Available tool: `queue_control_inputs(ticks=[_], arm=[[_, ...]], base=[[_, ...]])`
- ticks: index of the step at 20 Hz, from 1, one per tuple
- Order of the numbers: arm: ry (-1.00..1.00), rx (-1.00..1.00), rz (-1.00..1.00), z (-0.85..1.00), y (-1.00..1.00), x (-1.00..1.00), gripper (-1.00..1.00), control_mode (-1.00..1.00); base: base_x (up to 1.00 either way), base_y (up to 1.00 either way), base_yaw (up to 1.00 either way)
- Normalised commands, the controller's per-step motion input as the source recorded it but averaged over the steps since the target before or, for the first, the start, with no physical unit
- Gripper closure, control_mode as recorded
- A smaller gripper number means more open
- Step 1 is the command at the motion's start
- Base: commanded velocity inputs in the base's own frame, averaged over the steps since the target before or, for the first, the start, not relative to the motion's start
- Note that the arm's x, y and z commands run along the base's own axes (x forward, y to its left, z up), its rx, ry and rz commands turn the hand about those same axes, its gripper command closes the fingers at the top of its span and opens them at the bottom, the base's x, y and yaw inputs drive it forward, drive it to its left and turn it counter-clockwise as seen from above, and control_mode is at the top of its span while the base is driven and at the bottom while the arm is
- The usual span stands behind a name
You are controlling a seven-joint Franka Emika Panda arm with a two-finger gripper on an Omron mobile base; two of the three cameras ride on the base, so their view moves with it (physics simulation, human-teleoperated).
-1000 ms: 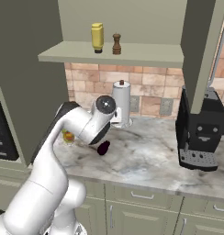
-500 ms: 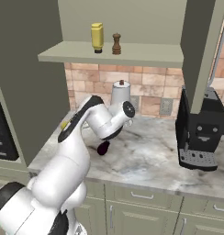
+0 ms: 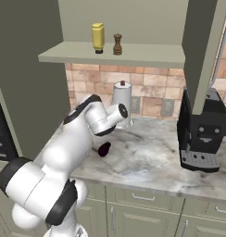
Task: There are various items on the counter. Only move the condiments/shakers into the cabinet.
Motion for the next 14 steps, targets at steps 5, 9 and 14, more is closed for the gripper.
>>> queue_control_inputs(ticks=[5,9,14], arm=[[-0.06,0.00,0.08,-0.45,0.05,0.09,-1.00,-1.00],[0.01,0.00,0.12,-0.35,0.21,0.33,-1.00,-1.00],[0.11,0.00,0.28,-0.25,0.04,0.32,-1.00,-1.00]], base=[[0.00,0.00,0.00],[0.00,0.00,0.00],[0.00,0.00,0.00]])
